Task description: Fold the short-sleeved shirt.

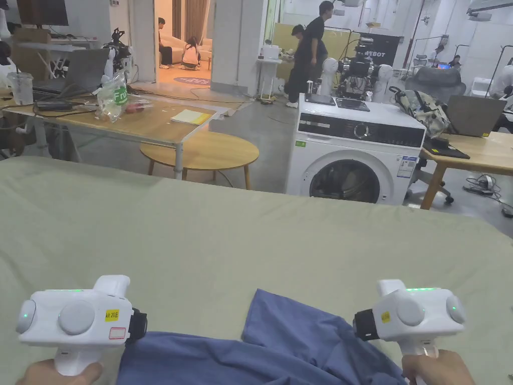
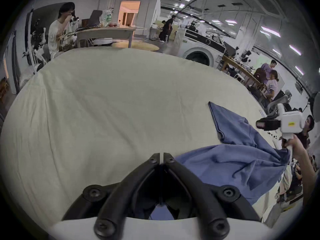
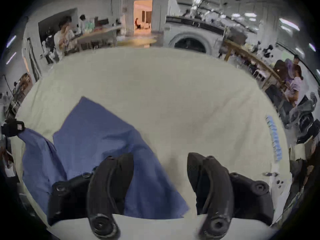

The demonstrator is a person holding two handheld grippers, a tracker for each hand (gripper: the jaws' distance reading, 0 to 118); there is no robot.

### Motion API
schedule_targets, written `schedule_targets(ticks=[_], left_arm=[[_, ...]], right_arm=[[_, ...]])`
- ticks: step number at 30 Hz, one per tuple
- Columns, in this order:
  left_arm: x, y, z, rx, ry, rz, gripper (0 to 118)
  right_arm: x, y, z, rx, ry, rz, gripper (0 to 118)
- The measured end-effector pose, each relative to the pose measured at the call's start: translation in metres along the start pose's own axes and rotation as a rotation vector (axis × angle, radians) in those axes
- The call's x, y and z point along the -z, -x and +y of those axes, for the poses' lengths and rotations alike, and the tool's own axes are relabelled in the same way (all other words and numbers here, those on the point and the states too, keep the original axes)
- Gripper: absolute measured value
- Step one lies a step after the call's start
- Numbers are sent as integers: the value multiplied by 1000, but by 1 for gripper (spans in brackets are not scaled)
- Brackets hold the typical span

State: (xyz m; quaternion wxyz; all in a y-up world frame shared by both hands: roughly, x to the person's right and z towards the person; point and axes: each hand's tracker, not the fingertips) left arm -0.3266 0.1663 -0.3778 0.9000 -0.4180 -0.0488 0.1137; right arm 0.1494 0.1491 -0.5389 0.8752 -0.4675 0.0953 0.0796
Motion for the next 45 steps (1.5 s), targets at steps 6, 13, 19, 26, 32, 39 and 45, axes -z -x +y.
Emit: schedule_targets(ticks=[6,13,19,26,32,39,45], left_arm=[[1,0,0,-24,2,-6,0],[-5,-2,7,-18,-22,-5,0],[-29,1,26,-13,-93,3,0],[-91,-7,64,-1,-227,-5,0],[-153,-11,104,27,-345,19,0],[-193,-18,157,69,-414,49,0],[-204,-22,204,104,-434,92,0]], right_arm=[[25,9,-20,-24,3,-9,48],[3,7,-18,-49,-117,-54,0],[-72,-16,-14,8,-338,-80,0],[-162,-52,-4,95,-504,-134,0],[-235,-65,4,105,-622,-205,0],[-290,-58,32,120,-706,-202,0],[-302,-49,74,108,-742,-243,0]])
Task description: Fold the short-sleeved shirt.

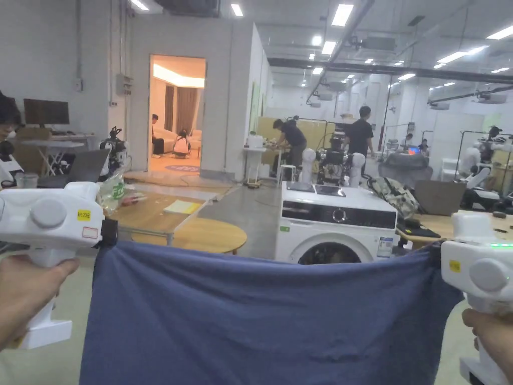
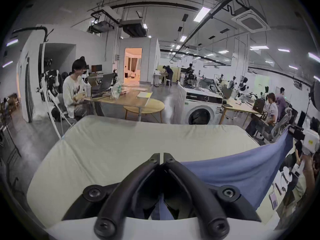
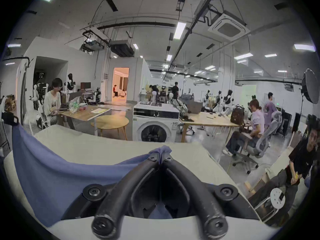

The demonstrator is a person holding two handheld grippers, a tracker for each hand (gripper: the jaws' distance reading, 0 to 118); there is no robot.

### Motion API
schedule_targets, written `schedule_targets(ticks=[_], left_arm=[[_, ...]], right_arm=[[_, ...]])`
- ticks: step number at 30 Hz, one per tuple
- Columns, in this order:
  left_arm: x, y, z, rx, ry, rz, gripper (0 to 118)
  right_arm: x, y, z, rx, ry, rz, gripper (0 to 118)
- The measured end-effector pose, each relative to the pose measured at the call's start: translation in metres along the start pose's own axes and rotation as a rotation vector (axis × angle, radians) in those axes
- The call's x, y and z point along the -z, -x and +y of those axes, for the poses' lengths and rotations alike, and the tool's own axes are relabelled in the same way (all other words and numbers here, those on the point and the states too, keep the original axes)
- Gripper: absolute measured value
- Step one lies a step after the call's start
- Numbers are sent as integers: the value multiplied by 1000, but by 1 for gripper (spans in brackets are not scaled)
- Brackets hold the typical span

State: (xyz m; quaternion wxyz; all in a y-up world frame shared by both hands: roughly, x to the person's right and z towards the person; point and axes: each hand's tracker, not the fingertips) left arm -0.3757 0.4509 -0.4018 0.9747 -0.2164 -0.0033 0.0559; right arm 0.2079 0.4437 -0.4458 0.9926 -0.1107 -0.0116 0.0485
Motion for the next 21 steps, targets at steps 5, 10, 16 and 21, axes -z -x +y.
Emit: schedule_targets(ticks=[5,10,16,21], left_arm=[[-3,3,50,14,-49,20,0],[-15,1,111,40,-133,37,0],[-24,-3,167,78,-195,66,0],[-27,-1,171,79,-216,72,0]], right_arm=[[23,1,40,23,-45,-22,0],[35,4,93,20,-107,-38,0],[44,10,152,-1,-173,-56,0],[37,17,160,2,-207,-60,0]])
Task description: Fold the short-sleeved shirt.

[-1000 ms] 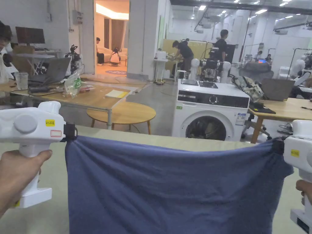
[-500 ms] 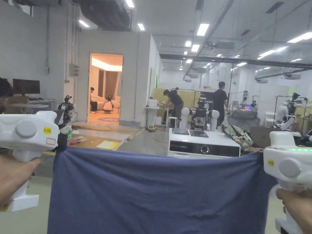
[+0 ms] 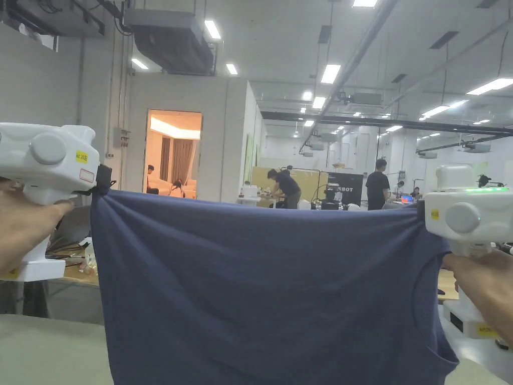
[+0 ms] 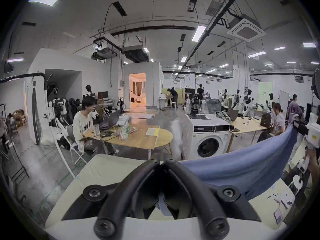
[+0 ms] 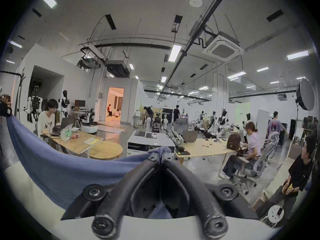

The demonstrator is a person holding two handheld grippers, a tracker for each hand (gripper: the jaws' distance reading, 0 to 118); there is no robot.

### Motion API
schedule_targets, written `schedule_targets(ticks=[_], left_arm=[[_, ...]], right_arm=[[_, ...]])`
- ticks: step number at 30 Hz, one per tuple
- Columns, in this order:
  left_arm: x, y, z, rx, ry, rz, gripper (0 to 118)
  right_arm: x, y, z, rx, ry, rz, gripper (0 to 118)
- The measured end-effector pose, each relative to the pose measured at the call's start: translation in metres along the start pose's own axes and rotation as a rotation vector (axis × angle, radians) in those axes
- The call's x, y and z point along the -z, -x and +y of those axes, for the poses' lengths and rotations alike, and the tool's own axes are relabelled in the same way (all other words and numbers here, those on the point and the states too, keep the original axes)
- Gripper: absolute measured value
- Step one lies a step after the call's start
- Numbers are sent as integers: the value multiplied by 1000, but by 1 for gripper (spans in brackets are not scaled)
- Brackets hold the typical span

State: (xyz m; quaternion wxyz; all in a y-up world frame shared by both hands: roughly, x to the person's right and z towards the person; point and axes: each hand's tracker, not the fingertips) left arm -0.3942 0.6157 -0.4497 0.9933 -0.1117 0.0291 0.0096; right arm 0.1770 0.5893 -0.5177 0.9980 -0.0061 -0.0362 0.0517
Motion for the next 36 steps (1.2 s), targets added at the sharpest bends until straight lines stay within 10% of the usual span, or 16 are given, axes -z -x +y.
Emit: schedule_targets(ticks=[36], left_arm=[[-141,5,-497,-157,678,-117,0]], right_arm=[[-262,-26,-440,-168,770,70,0]])
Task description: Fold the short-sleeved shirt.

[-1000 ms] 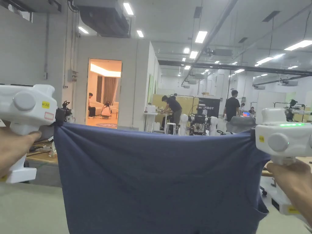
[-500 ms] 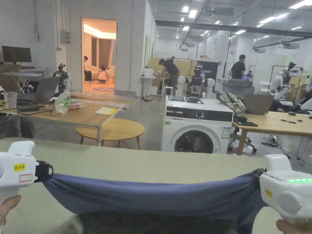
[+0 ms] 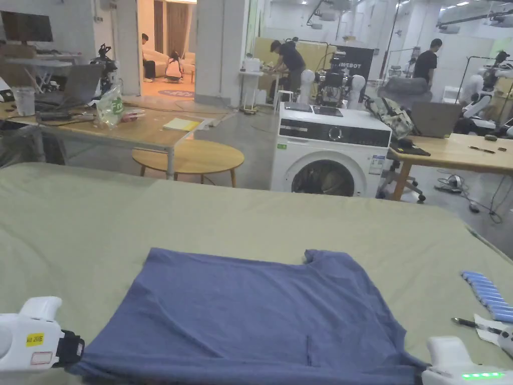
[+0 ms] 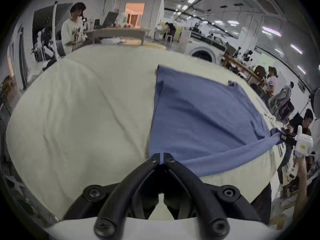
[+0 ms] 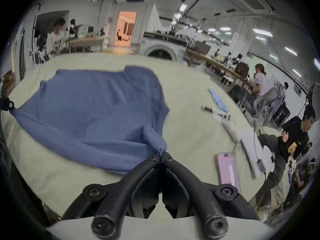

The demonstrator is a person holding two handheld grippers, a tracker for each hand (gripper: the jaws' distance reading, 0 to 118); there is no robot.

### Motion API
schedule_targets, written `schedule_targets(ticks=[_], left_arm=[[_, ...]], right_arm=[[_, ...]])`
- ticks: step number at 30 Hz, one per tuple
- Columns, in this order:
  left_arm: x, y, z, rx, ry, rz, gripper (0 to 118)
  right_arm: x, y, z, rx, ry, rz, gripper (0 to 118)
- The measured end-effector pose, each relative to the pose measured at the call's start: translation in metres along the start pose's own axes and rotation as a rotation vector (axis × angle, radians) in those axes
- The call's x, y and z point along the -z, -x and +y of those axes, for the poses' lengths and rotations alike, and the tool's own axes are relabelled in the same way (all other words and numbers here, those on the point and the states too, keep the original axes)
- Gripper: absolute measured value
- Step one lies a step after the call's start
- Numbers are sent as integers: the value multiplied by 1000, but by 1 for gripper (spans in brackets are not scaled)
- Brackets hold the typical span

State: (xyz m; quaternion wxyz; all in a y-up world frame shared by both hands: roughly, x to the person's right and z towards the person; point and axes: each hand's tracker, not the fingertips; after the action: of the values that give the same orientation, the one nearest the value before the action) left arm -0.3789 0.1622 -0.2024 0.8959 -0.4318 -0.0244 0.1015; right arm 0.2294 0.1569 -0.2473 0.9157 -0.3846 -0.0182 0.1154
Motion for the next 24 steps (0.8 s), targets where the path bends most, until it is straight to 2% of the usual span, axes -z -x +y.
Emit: schedule_targets(ticks=[5,8,9,10,11,12,15,18,20,24], left_arm=[[25,-1,-14,18,116,38,0],[33,0,-19,8,122,36,0],[32,0,-20,-2,109,33,0],[31,0,-19,-12,106,31,0],[30,1,-16,-22,107,31,10],[27,0,-14,-27,111,27,21],[13,-11,-3,-2,31,43,26],[-5,-30,14,22,-128,17,30],[-16,-47,23,55,-241,-8,30],[-34,-86,28,131,-489,11,30]], right_arm=[[29,3,-16,-46,106,11,0],[33,9,-22,-53,114,9,2],[33,10,-21,-53,113,5,8],[31,11,-19,-53,107,-10,21],[28,12,-16,-49,102,-20,43],[21,13,-13,-39,87,-41,51],[-3,10,6,34,-30,-31,52],[-22,16,28,100,-145,-11,52],[-30,26,38,137,-261,33,52],[-43,56,50,191,-453,32,51]])
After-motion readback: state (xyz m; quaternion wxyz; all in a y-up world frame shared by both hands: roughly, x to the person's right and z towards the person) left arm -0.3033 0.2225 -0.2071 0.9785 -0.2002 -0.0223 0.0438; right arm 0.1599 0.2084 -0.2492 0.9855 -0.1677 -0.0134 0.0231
